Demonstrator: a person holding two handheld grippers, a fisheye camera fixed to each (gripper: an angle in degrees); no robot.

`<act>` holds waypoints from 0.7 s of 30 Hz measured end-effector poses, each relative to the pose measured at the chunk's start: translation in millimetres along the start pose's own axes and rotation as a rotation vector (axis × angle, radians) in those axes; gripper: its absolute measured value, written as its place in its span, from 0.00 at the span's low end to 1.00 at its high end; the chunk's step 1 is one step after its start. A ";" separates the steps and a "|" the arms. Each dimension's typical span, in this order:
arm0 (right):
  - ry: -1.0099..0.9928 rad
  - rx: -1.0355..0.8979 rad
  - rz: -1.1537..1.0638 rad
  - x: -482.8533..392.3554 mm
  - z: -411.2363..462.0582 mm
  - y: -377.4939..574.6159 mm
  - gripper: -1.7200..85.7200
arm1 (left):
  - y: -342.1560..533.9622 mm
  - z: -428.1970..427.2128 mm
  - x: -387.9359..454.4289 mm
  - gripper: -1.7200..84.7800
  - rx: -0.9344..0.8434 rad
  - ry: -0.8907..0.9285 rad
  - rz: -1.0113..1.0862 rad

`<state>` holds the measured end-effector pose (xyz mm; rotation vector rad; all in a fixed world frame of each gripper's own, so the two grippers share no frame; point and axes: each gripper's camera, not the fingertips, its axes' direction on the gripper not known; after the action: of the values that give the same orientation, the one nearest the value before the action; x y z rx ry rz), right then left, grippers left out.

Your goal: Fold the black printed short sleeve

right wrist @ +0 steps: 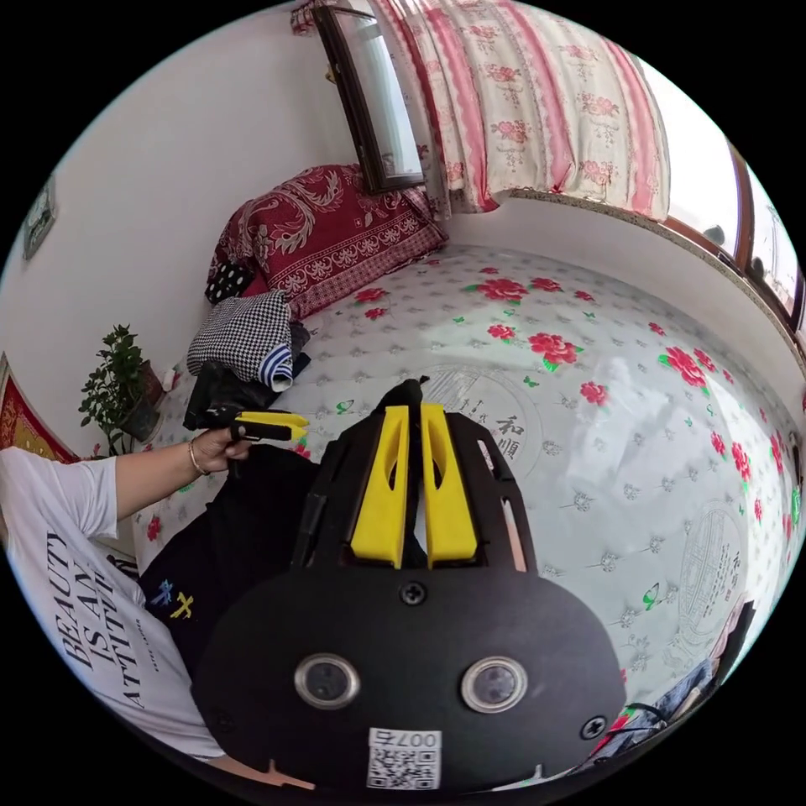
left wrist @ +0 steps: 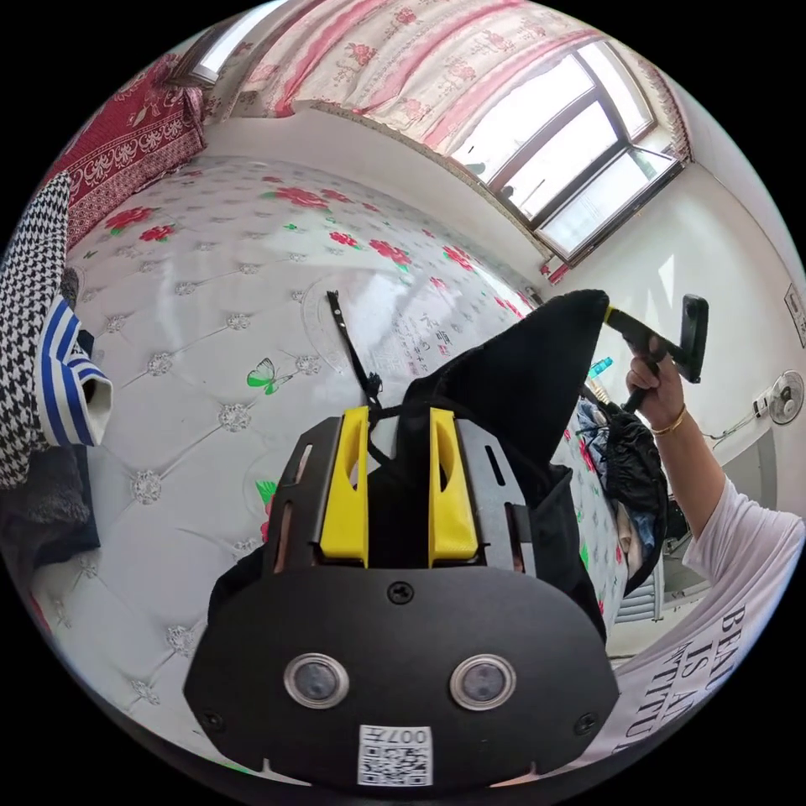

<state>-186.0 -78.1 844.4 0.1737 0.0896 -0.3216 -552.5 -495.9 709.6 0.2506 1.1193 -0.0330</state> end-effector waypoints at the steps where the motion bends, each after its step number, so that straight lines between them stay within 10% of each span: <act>1: 0.003 0.030 -0.010 3.2 -9.1 0.7 0.04 | -2.1 5.1 -1.9 0.14 -0.014 0.014 -0.012; 10: 0.024 -0.287 0.391 116.6 54.8 63.6 0.17 | 30.8 91.4 51.5 0.11 -0.270 0.391 0.125; 21: 0.179 -0.376 0.219 113.3 87.0 8.1 0.18 | 49.9 24.2 77.4 0.11 -0.062 0.174 0.150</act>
<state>-71.1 -121.3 917.9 -0.1609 0.3030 -0.0661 -489.5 -445.0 659.5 0.2853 1.2690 0.1591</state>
